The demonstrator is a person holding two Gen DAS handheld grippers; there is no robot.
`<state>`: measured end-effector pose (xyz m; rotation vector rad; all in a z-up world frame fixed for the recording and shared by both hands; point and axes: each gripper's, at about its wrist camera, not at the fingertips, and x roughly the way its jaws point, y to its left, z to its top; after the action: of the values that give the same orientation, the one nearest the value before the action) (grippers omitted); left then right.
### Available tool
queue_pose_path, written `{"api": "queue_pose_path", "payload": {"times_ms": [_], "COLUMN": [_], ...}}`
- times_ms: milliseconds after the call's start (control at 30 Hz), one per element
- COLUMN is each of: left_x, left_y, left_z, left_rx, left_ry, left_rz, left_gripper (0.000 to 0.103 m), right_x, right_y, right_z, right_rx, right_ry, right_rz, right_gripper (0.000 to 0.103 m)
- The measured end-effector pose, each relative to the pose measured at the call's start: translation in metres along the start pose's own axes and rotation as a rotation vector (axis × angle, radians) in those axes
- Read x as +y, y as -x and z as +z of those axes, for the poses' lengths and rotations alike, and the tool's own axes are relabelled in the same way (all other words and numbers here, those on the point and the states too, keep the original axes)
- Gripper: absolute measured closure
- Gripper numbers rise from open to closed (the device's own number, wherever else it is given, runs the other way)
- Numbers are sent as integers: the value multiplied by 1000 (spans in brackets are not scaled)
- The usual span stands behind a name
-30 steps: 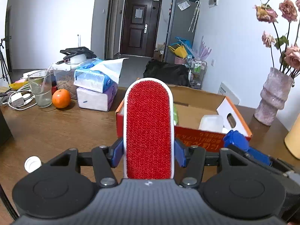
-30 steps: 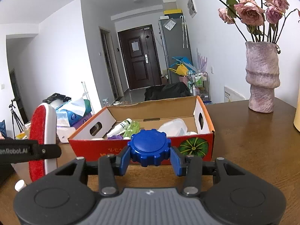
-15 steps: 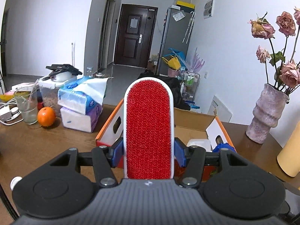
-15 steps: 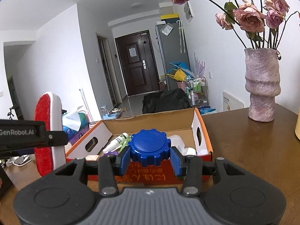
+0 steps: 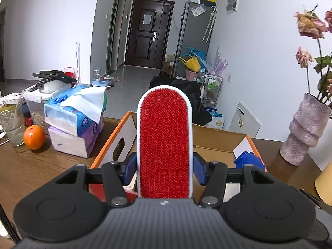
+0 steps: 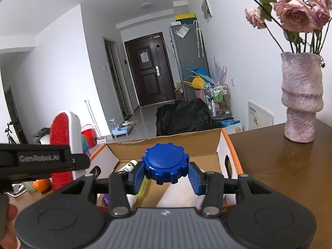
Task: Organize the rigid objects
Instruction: 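Carry the red brush and blue cap over the cardboard box with both tools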
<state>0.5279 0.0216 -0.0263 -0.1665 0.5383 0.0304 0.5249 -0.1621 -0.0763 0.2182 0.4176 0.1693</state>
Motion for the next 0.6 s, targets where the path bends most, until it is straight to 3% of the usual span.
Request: {"api": "queue_pose_path", "payload": {"times_ms": [600], "left_x": [-3], "left_y": [-76], "left_z": [25], "left_rx": [71], "left_ry": [-46], "left_rz": [-4], "left_gripper": [47], "right_x": [4], "right_y": [-55], "right_z": [27], "right_rx": [37], "right_ry": [36], "right_rz": [-26], "right_gripper": [58]}}
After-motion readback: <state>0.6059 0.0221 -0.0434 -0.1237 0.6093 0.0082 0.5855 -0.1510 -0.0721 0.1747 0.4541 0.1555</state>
